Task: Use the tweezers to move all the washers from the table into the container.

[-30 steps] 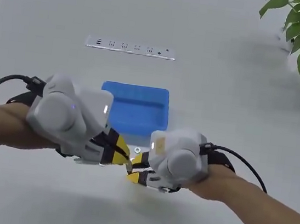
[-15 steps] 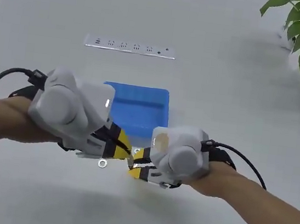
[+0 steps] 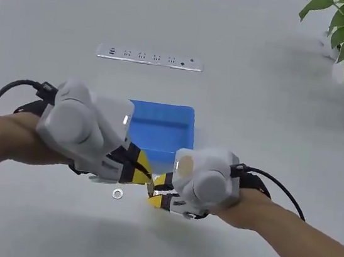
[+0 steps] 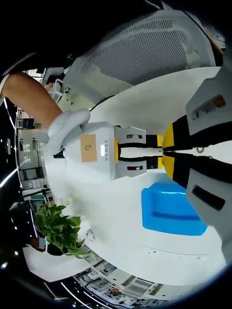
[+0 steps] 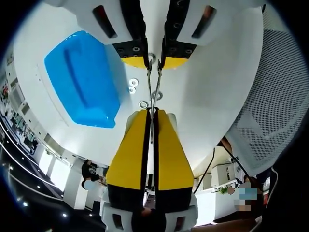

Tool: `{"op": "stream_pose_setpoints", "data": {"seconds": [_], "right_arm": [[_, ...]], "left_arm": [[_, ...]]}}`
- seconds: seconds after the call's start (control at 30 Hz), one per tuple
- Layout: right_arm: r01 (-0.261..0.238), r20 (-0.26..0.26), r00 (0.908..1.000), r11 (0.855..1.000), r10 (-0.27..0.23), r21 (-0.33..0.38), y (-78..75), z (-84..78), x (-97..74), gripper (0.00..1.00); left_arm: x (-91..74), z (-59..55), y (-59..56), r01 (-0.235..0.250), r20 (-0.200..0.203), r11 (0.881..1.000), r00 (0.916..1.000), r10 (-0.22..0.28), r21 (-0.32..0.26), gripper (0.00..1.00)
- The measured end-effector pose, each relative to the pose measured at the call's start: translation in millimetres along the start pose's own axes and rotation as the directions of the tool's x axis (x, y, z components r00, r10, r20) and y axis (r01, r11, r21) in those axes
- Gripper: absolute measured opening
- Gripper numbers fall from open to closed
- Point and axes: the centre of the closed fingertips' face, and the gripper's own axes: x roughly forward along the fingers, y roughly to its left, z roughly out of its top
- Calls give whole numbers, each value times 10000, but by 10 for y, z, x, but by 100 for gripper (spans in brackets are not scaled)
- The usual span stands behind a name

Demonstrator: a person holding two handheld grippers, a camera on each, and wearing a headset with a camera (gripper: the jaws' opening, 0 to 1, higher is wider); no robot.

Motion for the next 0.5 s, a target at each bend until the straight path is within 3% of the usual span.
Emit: {"op": "stream_pose_setpoints", "data": {"seconds": [0.5], "right_arm": [[-35, 43, 10000, 9997, 34, 245, -19, -35, 9, 15]], "left_arm": [[62, -8, 92, 233, -50, 9996, 9997, -234, -148, 6]]}}
